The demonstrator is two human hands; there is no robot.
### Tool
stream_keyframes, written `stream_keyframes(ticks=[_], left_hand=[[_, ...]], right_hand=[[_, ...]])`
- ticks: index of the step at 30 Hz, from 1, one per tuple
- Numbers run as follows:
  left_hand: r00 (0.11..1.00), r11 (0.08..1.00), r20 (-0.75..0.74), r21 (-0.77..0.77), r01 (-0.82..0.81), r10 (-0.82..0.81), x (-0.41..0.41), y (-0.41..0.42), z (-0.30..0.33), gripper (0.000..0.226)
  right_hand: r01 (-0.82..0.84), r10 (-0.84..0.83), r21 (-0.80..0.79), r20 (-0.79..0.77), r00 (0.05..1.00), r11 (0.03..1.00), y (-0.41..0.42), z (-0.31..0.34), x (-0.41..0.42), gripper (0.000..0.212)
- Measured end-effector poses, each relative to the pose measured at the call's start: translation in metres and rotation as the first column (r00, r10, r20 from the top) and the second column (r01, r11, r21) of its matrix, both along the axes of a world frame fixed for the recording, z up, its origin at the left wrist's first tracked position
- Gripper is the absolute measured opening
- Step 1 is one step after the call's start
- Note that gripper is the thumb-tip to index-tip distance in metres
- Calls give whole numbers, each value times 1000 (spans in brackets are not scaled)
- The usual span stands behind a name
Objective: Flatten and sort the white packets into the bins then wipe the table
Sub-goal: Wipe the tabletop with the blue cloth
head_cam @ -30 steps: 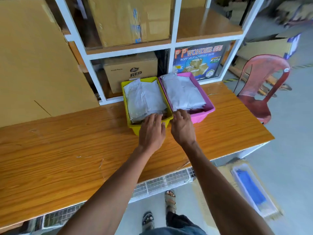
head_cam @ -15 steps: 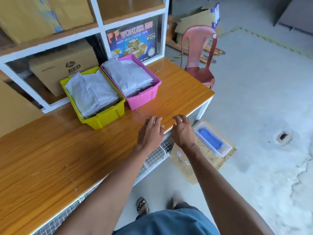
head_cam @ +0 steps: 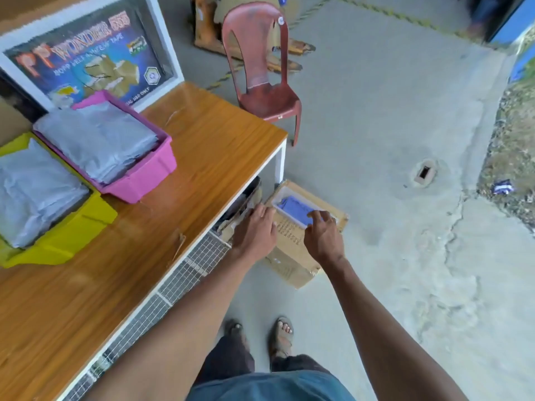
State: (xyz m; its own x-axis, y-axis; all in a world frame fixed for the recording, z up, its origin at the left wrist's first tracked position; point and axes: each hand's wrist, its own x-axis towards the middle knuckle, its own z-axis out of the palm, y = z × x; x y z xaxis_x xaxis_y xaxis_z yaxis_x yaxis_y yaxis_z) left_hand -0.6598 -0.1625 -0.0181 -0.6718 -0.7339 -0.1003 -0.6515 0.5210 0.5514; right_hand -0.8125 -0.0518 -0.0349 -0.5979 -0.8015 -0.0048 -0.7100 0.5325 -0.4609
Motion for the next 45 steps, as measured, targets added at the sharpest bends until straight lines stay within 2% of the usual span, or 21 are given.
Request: stream_keyframes(ticks=[2, 7, 15, 20, 25, 29, 33, 36, 38, 41, 45], left_hand=[[999, 999, 43, 22, 32, -33, -16, -3, -9, 42], [988, 993, 110, -19, 115, -112, -60, -29, -39, 25], [937, 976, 275, 48, 210, -216, -129, -92, -123, 36], [881, 940, 329, 134, 314, -341, -163, -124, -201, 43], [810, 876, 345, 89, 474, -474, -194, -135, -254, 46], [783, 843, 353, 31, 538, -513, -209, -134, -262, 47], [769, 830, 348, 56, 555, -537, -214, -134, -263, 51], [770, 830, 343, 57, 555, -538, -217, -136, -261, 54], [774, 833, 338, 60, 550, -535, -219, -137, -260, 54], [772, 829, 337, 50, 557, -539, -220, -136, -259, 54], [793, 843, 307, 63, 534, -526, -216, -136, -257, 56]], right_hand=[[38, -39, 28, 35, 999, 999, 4, -8, -16, 38], [116, -128, 117, 101, 987, 986, -8, -43, -53, 34], [188, -222, 181, 196, 955, 965, -55, -135, -93, 36], [292, -349, 218, 299, 888, 931, -78, -206, -109, 36], [406, -485, 277, 346, 804, 871, -94, -253, -123, 33], [457, -514, 240, 331, 791, 857, -97, -266, -123, 33], [504, -534, 179, 338, 775, 845, -99, -268, -120, 32], [504, -544, 205, 373, 752, 839, -103, -267, -121, 37], [477, -540, 255, 351, 765, 841, -107, -268, -125, 32], [465, -535, 279, 286, 795, 840, -112, -267, -130, 13], [477, -518, 208, 254, 817, 854, -111, -262, -125, 14]])
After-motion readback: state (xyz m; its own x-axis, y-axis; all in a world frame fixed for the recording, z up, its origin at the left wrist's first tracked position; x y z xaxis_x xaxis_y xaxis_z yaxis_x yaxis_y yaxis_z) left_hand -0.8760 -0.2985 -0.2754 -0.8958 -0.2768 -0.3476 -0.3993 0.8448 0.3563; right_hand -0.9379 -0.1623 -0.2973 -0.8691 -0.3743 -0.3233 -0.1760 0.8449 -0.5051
